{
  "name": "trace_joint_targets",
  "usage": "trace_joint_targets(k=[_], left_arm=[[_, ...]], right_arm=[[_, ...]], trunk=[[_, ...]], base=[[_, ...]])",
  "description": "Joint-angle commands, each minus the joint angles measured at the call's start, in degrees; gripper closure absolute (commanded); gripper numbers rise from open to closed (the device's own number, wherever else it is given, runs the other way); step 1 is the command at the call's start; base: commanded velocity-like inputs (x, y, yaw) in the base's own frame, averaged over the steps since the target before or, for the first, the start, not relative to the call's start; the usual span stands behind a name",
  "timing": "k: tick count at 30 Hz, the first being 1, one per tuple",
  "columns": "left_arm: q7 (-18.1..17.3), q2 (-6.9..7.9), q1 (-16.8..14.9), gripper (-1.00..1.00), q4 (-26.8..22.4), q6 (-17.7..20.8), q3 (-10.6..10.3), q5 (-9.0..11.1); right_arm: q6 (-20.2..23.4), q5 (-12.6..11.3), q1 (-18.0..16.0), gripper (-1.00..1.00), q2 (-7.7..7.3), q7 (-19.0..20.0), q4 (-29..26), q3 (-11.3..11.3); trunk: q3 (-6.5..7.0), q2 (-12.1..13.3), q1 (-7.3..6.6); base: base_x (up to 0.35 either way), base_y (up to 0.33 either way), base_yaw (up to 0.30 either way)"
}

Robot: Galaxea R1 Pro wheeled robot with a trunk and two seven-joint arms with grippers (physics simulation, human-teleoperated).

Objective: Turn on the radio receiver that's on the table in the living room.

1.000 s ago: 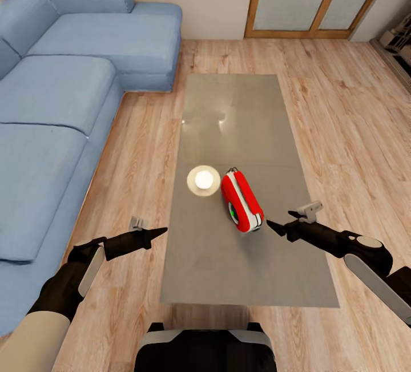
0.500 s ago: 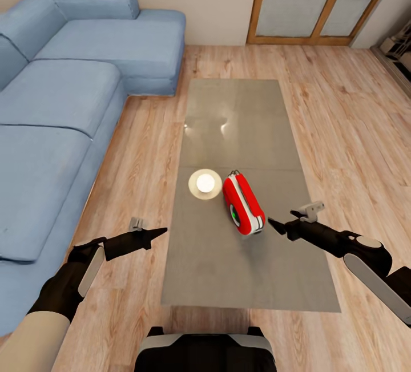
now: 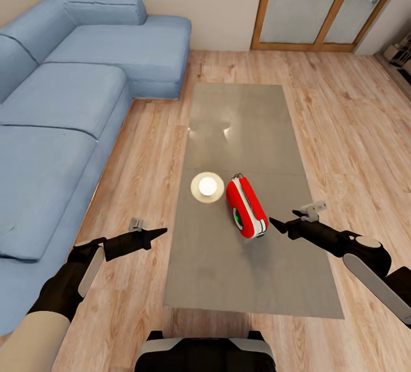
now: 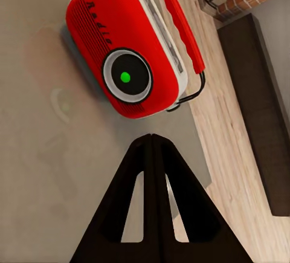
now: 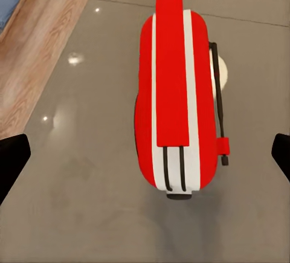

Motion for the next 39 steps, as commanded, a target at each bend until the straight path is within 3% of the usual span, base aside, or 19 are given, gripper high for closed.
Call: trace_joint_targets(k=[1,5,9,39], left_arm=[[-0.02,0.00,0.01,1.00,0.00,0.00,0.00,0.01],[0.02,-0.03,0.02,1.00,0.05,0.00,0.00,0.02],[0.03,-0.03,0.01,1.00,0.18,0.00,0.00,0.02],[0.30,-0.29,0.02,1.00,0.36,-0.06,-0.09,0.04]], right_arm=[[-0.02,-0.12,0.00,-1.00,0.00,0.01,0.01,0.00],[-0.04,-3.28,0.00,-1.00,-0.16,-0.05,0.01,0.00],[-0.05,-3.87,0.00,-1.00,-0.28,-0.08,0.02,-0.02],[-0.04,-4.27,0.00,-1.00,-0.42,-0.14,0.02,-0.03]], trunk=[[0.05,0.00,0.00],[0.36,0.00,0.00],[0.71,0.00,0.00],[3.34,0.00,0.00]], base=[[0.000,0.000,-0.018],[0.000,0.000,-0.062],[0.000,0.000,-0.075],[0.000,0.000,-0.084]])
